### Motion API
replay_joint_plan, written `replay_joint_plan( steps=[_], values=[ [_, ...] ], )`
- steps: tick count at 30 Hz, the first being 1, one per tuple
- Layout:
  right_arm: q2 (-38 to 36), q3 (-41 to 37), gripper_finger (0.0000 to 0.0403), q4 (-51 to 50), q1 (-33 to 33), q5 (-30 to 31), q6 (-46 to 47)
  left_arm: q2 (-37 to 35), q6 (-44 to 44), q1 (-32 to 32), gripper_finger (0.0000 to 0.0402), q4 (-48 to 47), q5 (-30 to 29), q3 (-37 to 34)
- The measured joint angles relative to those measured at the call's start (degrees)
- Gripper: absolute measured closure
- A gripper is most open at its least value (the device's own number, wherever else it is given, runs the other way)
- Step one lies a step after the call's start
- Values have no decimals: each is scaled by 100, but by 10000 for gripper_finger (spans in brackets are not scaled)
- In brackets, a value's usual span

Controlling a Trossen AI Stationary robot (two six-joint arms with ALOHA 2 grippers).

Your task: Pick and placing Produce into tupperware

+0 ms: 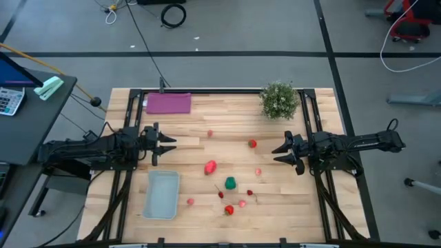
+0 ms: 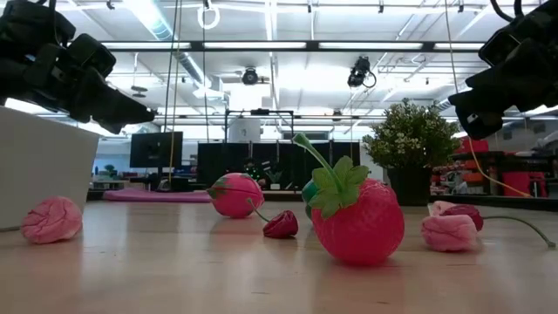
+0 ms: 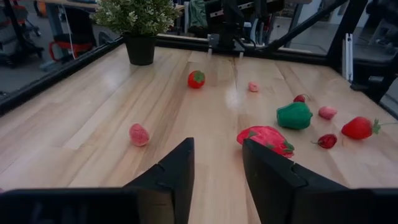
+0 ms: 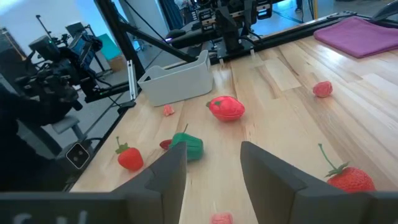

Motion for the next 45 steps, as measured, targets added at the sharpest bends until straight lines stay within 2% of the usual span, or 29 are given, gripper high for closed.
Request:
replay_joint_plan(
  steps=[4,11,18,21,25,29,34,39,45],
  values=[
    [-2,-1,243,-1,1,0,1,2,-737,-2,263,429,6,-1],
    [-2,0,243,0,0,0,0,0,-885,0,256,1714,-203,-1],
    [-2,0,243,-1,2,-2,0,0,-1122,-13,267,1852,-196,-1],
    [-2,0,243,0,0,0,0,0,-1353,-17,266,2041,32,45],
    [-2,0,243,0,2,-2,0,36,-1337,-22,250,1962,285,615],
    [-2,0,243,-2,0,-2,0,392,-1273,-20,226,1057,289,1528],
    [-2,0,243,-7,0,-2,2,1404,-1255,-20,199,-426,286,2914],
    [-2,0,243,-9,0,-1,0,2615,-2147,-21,192,-1445,289,4061],
    [-2,0,243,-13,0,-1,0,4091,-2764,-249,199,-2907,286,5286]
  ],
)
